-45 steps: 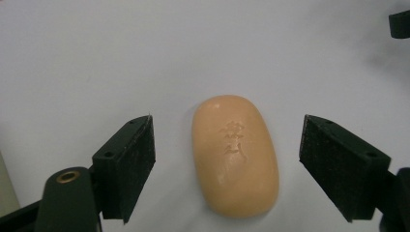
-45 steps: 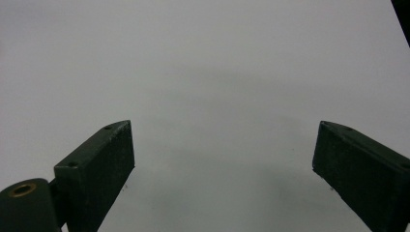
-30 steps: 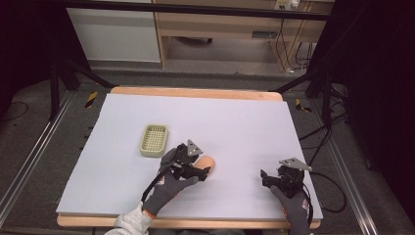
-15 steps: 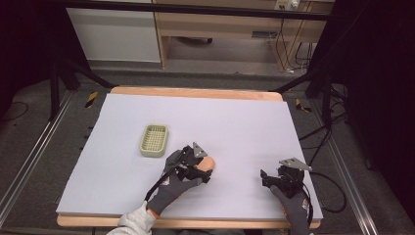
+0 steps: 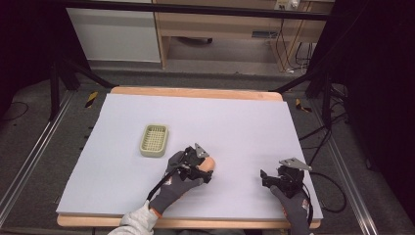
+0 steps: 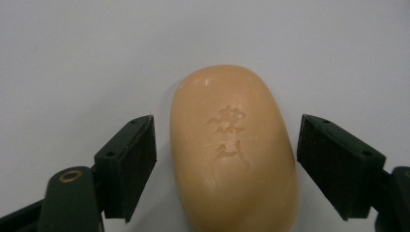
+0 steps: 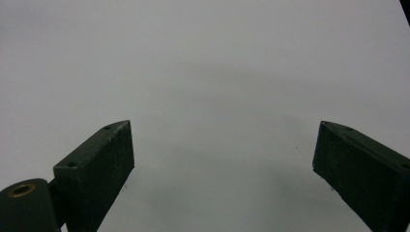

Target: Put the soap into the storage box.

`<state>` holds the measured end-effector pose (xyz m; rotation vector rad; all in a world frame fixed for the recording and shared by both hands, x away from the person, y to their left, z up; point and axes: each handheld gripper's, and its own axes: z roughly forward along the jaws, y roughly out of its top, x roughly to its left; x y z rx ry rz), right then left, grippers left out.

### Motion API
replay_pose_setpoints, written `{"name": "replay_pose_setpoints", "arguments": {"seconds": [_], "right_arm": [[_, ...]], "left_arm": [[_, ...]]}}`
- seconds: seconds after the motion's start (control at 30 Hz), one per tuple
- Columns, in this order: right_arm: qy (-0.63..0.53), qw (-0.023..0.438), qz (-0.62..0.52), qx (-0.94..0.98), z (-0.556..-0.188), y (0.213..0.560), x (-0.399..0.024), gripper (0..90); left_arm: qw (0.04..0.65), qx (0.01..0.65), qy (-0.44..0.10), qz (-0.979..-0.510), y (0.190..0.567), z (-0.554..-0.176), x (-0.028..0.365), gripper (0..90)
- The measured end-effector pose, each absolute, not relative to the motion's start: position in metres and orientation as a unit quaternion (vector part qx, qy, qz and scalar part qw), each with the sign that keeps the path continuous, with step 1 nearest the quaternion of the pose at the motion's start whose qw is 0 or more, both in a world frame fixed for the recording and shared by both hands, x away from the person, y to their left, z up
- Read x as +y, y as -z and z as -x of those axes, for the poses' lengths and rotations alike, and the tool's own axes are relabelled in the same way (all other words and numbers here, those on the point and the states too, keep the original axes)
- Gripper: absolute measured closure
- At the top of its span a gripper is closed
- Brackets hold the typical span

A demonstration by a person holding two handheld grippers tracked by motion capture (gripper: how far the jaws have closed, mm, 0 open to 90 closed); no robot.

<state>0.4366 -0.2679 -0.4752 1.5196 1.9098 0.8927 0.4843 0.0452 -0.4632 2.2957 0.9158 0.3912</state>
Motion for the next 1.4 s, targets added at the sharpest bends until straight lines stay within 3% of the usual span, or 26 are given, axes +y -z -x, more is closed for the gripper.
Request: {"name": "replay_pose_setpoints", "arguments": {"seconds": [1.4], "right_arm": [[-0.331,0.267,-0.563,0.709,-0.4368,0.4754,-0.2678,7.9]], "left_arm": [[0.308,0.353,-0.129,-0.874,0.4630,-0.4882,0.0459,30.7]]}}
